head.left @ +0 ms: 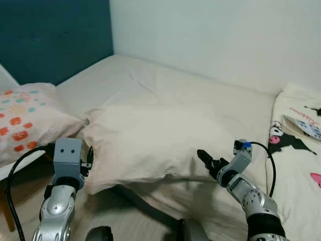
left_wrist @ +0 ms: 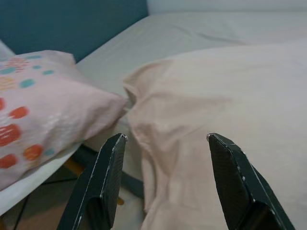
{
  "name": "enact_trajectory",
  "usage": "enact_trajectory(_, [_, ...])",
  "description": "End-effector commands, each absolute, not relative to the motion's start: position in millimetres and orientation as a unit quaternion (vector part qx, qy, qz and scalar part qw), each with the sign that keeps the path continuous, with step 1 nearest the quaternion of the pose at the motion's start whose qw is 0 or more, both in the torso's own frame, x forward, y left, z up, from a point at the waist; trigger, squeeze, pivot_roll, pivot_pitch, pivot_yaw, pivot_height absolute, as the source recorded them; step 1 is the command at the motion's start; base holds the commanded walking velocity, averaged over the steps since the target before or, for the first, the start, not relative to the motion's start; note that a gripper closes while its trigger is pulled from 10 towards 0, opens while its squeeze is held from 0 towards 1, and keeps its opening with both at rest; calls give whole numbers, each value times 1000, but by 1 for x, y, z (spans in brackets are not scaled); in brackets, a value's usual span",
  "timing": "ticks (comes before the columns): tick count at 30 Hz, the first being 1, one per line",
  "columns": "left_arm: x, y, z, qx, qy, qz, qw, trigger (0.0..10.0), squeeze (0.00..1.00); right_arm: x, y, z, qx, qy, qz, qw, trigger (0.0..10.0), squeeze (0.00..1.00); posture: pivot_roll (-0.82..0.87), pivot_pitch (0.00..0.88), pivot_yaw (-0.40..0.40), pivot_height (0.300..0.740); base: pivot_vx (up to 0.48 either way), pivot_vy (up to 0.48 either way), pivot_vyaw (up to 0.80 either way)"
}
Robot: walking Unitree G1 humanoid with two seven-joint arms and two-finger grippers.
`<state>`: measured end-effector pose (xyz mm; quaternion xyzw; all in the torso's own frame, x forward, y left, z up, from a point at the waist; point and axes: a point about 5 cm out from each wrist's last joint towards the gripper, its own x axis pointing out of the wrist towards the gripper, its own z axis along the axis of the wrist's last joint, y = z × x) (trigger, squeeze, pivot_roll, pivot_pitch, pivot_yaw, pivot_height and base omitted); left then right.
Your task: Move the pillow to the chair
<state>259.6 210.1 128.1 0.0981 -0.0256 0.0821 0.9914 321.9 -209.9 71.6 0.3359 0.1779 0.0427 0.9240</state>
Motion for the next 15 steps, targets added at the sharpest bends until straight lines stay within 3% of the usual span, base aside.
enact_trajectory(1, [259,210,127,111,-24,76,991,10000,0,323,-217,69,349,173,32,920,10000,0,-53,0,-100,535,0,0,0])
enact_trajectory(8, [257,216,132,120,-32,78,989,10000,0,321,-227,56,368,196,-10,909,10000,0,-39,0,-108,520,0,0,0])
enact_trajectory(15, [246,233,140,143,-32,96,984,10000,0,299,-224,28,410,256,-59,873,10000,0,-29,0,-112,485,0,0,0])
